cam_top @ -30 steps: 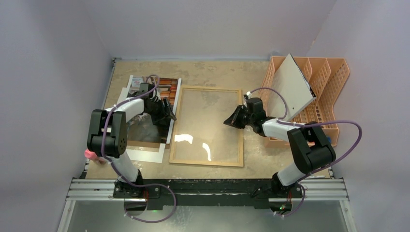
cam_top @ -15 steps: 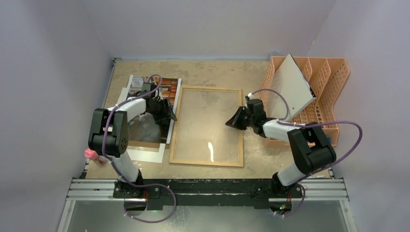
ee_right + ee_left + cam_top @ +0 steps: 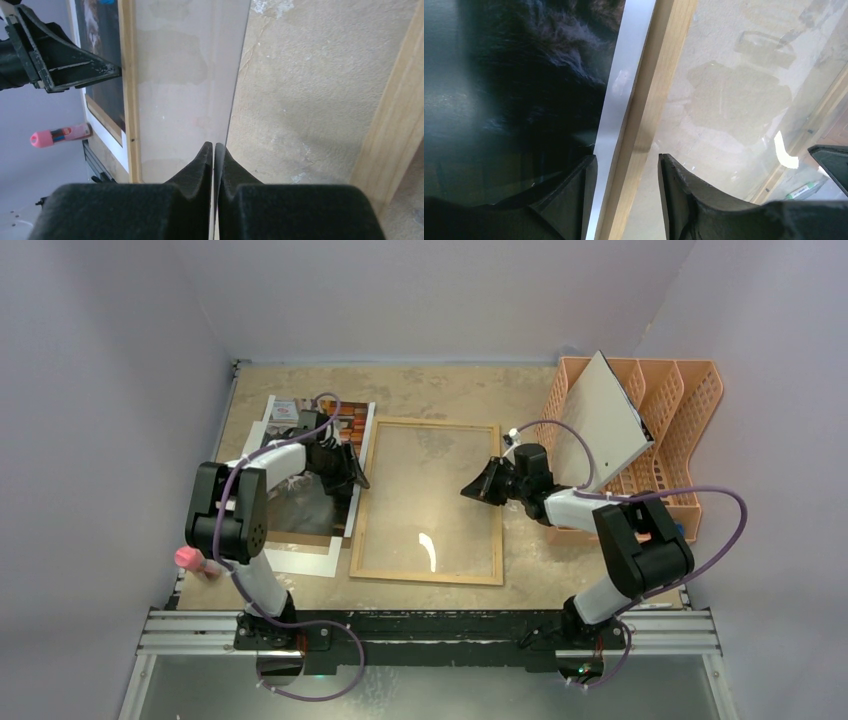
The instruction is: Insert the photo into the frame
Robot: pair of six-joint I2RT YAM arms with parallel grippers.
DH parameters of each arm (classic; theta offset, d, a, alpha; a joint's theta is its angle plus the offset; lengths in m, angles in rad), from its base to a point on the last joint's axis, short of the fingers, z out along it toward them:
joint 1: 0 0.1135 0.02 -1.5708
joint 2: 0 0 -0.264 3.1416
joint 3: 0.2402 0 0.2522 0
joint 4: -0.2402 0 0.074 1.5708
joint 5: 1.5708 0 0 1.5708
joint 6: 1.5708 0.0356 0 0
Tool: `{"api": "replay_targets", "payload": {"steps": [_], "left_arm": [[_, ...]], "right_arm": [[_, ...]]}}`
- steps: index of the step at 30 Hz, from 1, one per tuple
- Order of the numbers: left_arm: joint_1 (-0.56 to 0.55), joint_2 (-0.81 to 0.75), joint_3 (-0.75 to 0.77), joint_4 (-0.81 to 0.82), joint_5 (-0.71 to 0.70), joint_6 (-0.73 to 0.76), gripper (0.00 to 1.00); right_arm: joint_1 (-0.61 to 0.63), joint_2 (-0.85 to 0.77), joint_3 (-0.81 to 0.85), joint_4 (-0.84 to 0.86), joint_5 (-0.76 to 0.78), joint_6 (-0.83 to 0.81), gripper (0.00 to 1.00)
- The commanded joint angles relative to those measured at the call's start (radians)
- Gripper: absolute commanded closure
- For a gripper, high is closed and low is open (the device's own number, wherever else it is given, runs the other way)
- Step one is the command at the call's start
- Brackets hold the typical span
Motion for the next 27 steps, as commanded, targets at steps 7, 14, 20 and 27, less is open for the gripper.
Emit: {"api": "replay_targets", "payload": {"steps": [7,14,20,27], "left_arm": [[-0.027,0.014,0.016,0.032,-0.072,-0.029,0.52],[-0.052,0.02,0.01,0.047,-0.115,-0.009,0.6],[-0.057,0.023,-0.006,0.036,-0.222,-0.032,0.64],[-0.057,0.03,-0.05,0.06,-0.257,-0.062,0.68]], "right_arm": [[0.003,0.002,-0.003,0.037,-0.065,-0.022,0.77],[0.003,0.01,0.018,0.017,-0.073,-0.029,0.59],[0.003,-0.005,0.042,-0.041,-0.056,-0.031,0.49],[0.003,-0.028,0.099,-0.194,-0.014,-0.029,0.35]]}}
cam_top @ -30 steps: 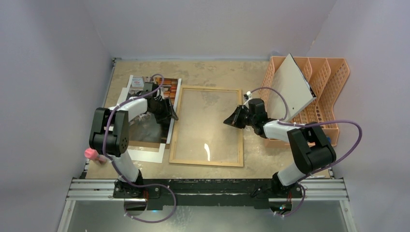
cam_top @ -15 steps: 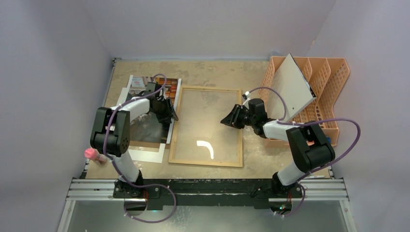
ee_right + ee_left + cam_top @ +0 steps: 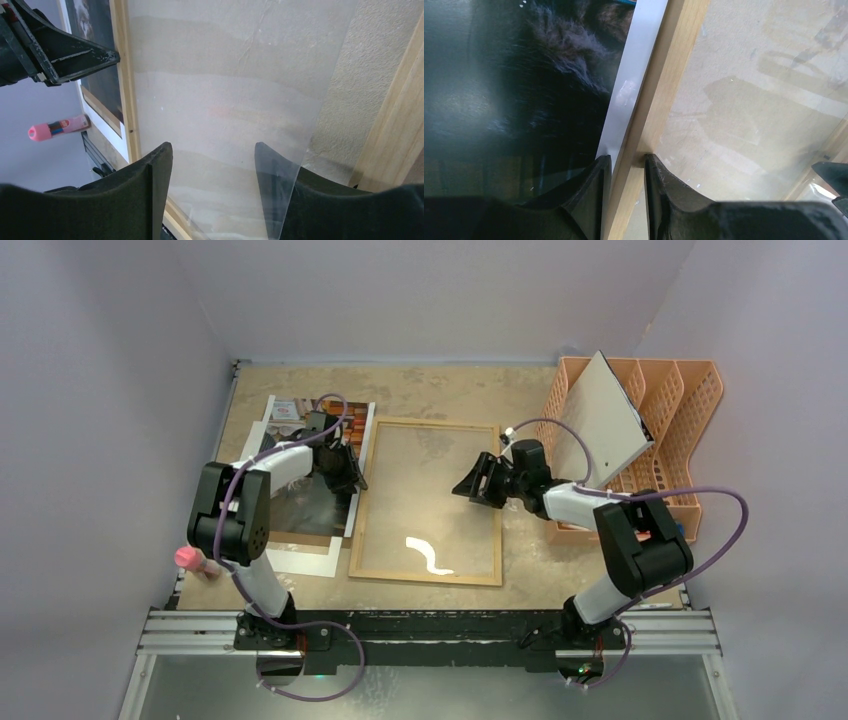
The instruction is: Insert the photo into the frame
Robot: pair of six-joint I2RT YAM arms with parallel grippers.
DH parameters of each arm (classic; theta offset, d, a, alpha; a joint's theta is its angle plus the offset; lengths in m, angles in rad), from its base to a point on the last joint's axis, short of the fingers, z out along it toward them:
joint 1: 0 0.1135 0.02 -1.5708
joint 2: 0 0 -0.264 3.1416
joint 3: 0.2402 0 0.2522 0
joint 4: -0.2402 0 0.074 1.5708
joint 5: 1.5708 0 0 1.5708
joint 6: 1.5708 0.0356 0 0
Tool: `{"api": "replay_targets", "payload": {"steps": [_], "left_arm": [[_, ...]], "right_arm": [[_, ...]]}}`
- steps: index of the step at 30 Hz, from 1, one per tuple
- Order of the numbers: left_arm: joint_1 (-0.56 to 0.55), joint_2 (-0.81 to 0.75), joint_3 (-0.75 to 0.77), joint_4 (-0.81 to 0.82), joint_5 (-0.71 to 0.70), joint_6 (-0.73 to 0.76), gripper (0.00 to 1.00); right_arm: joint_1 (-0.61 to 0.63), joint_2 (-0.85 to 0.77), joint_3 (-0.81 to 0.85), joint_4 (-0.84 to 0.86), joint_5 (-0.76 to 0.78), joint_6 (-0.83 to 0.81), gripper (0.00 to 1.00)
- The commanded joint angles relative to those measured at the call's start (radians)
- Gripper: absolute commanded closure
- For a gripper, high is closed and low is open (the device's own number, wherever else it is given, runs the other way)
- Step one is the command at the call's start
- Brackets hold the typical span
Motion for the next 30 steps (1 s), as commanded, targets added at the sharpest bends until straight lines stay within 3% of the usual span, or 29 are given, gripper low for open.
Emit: {"api": "replay_targets", "payload": {"steps": [1,7,17,23,30], "left_arm": [[-0.003,0.025,-0.047,0.036,-0.11,-0.014,0.68],[-0.002,0.021,-0.036,0.027,-0.08,-0.014,0.68],[-0.002,0.018,-0.008,0.021,0.004,-0.023,0.64],[-0.001,0.016,0.003,0.016,0.054,-0.026,0.56],[0.0,0.02,0.014,0.013,0.105,-0.032,0.5]], "right_arm": [[0.004,-0.047,0.061,-0.121,0.039,-0.014,0.33],[0.004,-0.062,0.134,-0.324,0.128,-0.007,0.25],[0.004,-0.133,0.215,-0.589,0.409,-0.031,0.23],[0.004,-0.157,0.221,-0.597,0.538,-0.051,0.21],[0.01,-0.09,0.205,-0.532,0.54,-0.099,0.19]]}}
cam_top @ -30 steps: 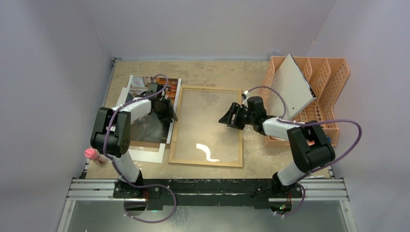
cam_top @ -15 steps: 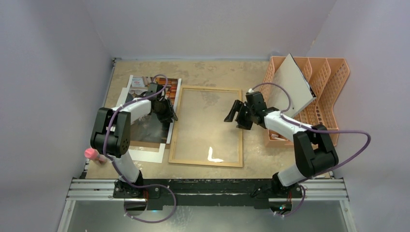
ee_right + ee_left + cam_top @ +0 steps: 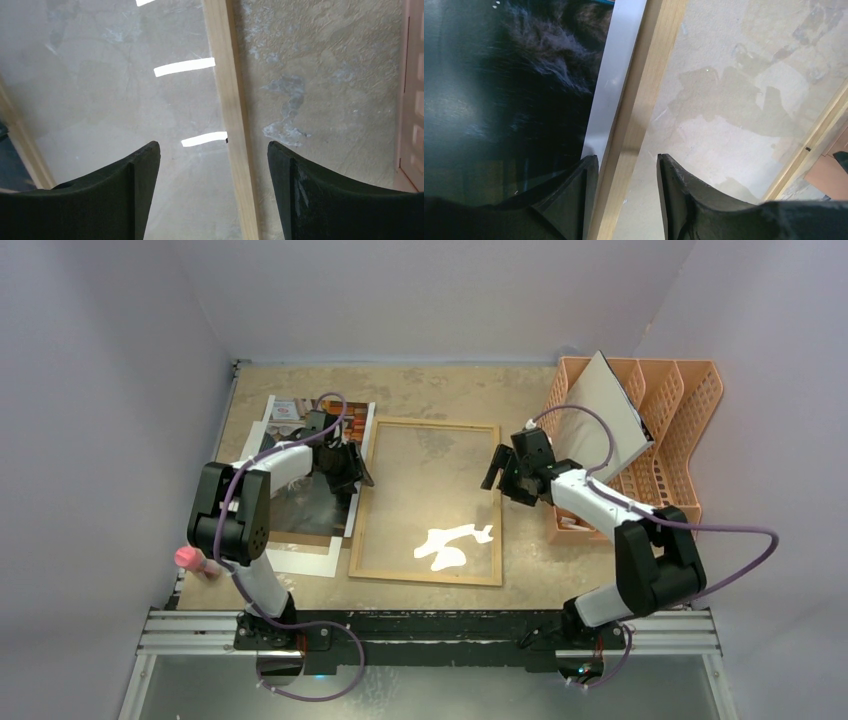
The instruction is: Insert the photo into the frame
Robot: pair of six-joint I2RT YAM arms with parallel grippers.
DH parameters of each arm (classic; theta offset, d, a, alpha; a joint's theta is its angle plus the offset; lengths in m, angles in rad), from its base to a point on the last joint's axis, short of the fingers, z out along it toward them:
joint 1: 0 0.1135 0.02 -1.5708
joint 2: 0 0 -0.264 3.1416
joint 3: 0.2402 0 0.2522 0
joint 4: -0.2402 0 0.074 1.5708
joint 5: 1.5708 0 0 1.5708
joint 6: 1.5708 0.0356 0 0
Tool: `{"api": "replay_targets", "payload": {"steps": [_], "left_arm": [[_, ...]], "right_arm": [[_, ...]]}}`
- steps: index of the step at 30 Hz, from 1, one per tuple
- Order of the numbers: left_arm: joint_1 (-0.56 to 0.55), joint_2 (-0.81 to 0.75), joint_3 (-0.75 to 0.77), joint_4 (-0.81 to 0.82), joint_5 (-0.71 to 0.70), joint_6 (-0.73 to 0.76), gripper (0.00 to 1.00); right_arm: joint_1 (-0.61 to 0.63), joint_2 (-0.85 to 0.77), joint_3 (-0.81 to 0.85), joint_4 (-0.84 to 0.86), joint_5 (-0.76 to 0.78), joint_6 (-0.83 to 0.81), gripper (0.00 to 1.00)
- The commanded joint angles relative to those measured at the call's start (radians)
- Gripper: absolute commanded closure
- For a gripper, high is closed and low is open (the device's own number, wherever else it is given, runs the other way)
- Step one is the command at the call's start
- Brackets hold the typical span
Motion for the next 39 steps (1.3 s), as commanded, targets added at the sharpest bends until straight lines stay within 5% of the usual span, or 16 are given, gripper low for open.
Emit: {"api": "replay_targets", "payload": {"steps": [1,16,22,33,39], "left_arm": [[0.0,0.024,0.016,-0.003,0.05,-0.009,0.5],[0.0,0.049,0.016,0.066,0.244,-0.055,0.49],[-0.001,0.069,0.012,0.11,0.29,-0.078,0.49],[-0.001,0.09,0.075,0.011,0.236,-0.003,0.45],[0.001,0.037,0.148,-0.132,0.085,0.092,0.4]], "right_arm": [[0.009,0.042,0.017,0.031,0.055,-0.044,0.19],[0.009,0.15,0.009,0.13,-0.125,-0.055,0.21],[0.009,0.149,0.026,0.125,-0.083,-0.052,0.21],[0.009,0.064,0.046,0.088,0.136,-0.014,0.17],[0.019,-0.003,0.086,0.095,0.146,-0.026,0.18]]}}
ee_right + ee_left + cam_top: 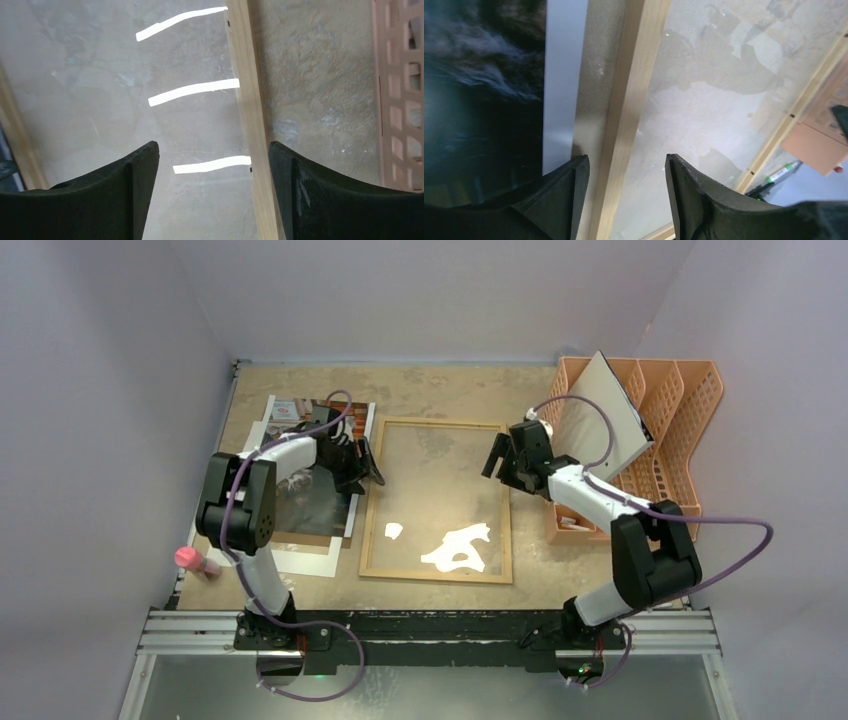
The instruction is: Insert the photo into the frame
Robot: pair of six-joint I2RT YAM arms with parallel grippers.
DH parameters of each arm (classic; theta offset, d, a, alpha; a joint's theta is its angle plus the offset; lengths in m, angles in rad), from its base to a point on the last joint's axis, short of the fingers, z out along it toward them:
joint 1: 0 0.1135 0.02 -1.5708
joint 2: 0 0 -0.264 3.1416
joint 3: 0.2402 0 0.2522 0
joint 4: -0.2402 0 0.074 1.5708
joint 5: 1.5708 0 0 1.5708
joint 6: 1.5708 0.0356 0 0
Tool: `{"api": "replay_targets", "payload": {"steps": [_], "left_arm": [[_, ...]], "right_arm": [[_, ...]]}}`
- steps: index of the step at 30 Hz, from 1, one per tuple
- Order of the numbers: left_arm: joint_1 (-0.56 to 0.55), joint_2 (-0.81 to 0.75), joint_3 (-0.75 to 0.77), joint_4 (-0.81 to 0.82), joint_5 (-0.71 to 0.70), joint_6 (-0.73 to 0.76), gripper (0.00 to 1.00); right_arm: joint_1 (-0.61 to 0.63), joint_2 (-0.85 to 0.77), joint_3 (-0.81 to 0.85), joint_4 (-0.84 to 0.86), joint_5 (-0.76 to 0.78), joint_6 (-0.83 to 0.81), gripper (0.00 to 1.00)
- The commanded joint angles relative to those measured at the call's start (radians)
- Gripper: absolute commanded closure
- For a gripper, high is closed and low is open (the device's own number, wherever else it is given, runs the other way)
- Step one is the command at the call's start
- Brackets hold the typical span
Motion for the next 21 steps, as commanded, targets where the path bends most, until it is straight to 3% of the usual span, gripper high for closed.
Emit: {"api": "replay_targets", "payload": {"steps": [1,6,12,17,21], "left_arm": [[-0.002,-0.052,0.09,-0.116,-0.115,0.095,0.39],[0.002,-0.13,0.126,-0.184,-0.217,0.115,0.32],[0.01,-0.294,0.039,-0.241,-0.374,0.095,0.25],[0.022,-0.425,-0.109,-0.294,-0.476,0.021,0.28],[0.033,-0.502,-0.179,-0.393,-0.601,-0.078,0.36]], "right_arm": [[0.017,-0.084,0.073,0.0,0.047,0.003,0.18],[0.058,-0.106,0.131,0.019,-0.035,-0.007,0.19],[0.16,-0.079,0.156,0.142,-0.19,0.087,0.22],[0.279,0.004,0.183,0.257,-0.271,0.258,0.25],[0.375,0.079,0.225,0.285,-0.295,0.375,0.32]]}}
